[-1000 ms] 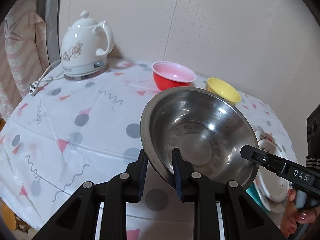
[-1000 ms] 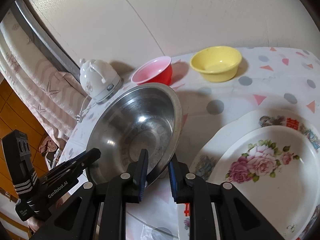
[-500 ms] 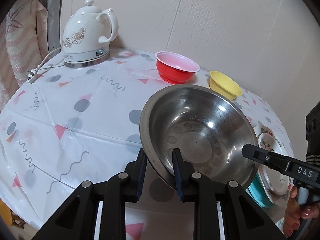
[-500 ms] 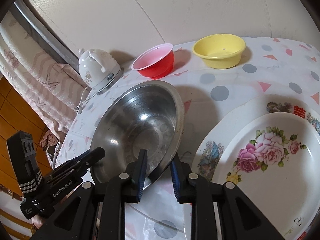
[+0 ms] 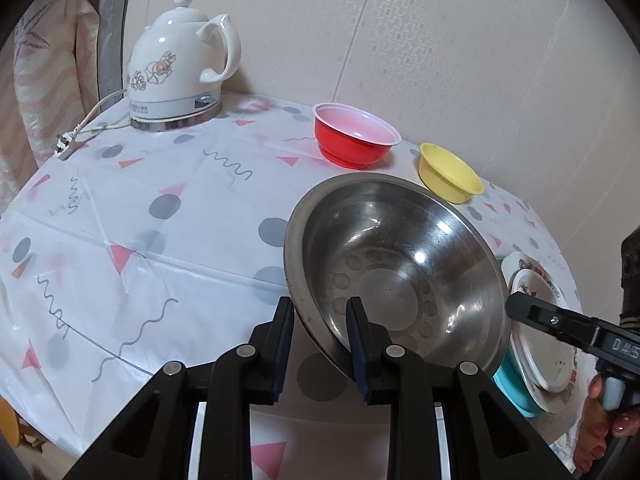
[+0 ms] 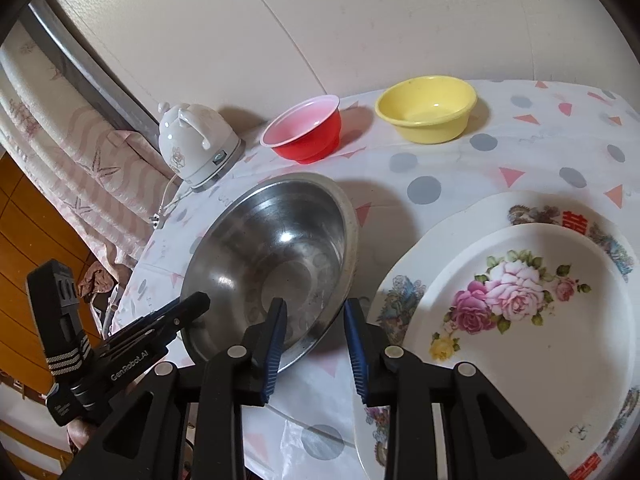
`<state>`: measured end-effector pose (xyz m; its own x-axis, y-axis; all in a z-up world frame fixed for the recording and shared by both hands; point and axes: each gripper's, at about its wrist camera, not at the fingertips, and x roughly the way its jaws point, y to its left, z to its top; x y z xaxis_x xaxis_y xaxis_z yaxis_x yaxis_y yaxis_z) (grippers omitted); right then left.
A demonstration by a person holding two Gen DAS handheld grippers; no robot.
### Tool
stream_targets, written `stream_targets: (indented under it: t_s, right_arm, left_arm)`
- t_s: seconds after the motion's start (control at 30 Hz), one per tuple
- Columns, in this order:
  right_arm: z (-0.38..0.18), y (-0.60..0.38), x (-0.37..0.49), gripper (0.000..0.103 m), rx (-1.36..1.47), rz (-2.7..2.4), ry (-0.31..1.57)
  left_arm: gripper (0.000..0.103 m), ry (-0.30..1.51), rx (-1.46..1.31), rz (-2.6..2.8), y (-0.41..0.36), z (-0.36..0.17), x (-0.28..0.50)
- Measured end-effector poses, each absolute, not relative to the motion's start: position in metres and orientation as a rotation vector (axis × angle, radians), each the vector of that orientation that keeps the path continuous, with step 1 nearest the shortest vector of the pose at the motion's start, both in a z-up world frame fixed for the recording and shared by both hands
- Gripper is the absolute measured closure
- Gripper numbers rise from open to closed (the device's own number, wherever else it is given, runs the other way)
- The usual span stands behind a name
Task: Organize plates and bowls
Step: 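Open both grippers and pull them back from the steel bowl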
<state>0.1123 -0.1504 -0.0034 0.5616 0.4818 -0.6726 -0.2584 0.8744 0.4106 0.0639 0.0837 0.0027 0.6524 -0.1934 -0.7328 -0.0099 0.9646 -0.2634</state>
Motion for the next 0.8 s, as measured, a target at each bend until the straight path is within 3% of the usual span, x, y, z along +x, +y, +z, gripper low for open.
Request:
stream_targets:
  t_s: [0.1, 0.23, 0.37, 0.43, 0.6, 0.8]
  right_arm:
    - [0.003, -0.157, 0.109, 0.073, 0.281, 0.433, 0.853]
    - [0.011, -0.168, 0.106, 0.073, 0.289, 0.410, 0.829]
    - [0.016, -0.178, 0.107, 0.073, 0.303, 0.389, 0.811]
    - [0.020, -0.183, 0.108, 0.073, 0.303, 0.379, 0.800]
    - [0.027, -0.198, 0.117, 0.073, 0.304, 0.330, 0.775]
    - [0.036, -0.224, 0.143, 0.069, 0.311, 0.249, 0.757]
  left_arm:
    - [0.065, 0.854, -0.264, -0.094, 0.086, 0.004, 0.063]
    - [0.061, 0.840, -0.268, -0.082, 0.090, 0.008, 0.061]
    - [0.044, 0.818, -0.272, -0.074, 0.093, 0.016, 0.059]
    - [0.044, 0.804, -0.264, -0.070, 0.094, 0.021, 0.059]
    - [0.030, 0.780, -0.253, -0.075, 0.094, 0.035, 0.064]
    - [0.021, 0.779, -0.206, -0.103, 0.078, 0.048, 0.079]
